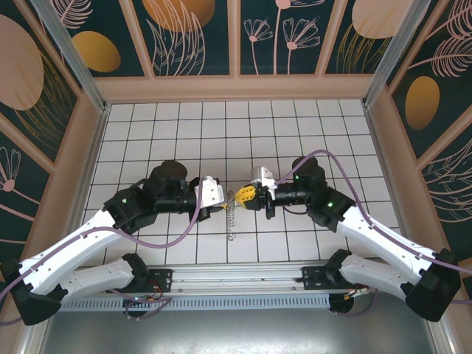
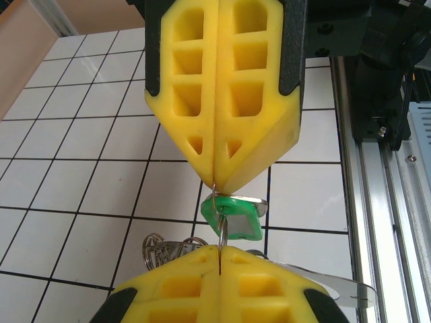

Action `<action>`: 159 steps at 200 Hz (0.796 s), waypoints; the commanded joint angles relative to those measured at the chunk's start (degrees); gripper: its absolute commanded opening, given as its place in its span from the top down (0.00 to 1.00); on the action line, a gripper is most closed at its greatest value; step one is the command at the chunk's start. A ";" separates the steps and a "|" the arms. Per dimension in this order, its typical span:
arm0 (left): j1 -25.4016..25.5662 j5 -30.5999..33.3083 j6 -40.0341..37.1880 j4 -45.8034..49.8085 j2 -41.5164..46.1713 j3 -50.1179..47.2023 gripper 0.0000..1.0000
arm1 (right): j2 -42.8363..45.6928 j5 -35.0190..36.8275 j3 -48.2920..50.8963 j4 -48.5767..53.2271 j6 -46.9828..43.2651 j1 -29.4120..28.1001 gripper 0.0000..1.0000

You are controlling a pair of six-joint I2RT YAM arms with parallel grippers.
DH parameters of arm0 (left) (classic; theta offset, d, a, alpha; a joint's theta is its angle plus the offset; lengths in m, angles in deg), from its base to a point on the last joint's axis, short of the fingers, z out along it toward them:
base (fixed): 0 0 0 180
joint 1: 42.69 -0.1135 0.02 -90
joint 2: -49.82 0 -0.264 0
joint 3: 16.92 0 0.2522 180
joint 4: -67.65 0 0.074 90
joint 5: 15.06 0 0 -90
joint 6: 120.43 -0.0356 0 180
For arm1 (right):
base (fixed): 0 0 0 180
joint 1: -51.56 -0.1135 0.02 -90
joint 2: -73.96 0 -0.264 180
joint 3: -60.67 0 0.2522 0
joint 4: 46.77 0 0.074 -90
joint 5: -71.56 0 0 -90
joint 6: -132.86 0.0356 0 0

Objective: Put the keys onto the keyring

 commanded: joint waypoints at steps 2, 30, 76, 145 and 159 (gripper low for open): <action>0.10 -0.34 0.82 -2.16 1.17 0.44 1.00 | 0.21 -0.25 0.98 -1.87 0.41 0.21 1.00; 0.15 -0.20 0.92 -2.20 1.17 0.43 1.00 | 0.02 -0.72 0.73 -1.13 0.17 0.20 1.00; 0.14 -0.29 1.00 -2.17 1.25 0.44 1.00 | -0.45 -0.72 0.64 -1.51 0.17 0.23 1.00; 0.12 -0.38 0.82 -2.32 1.26 0.33 1.00 | -1.68 -0.60 0.38 -1.67 -0.22 0.28 1.00; 0.13 -0.48 0.77 -2.33 1.34 0.25 1.00 | -1.99 -0.79 0.21 -1.76 -0.24 0.28 1.00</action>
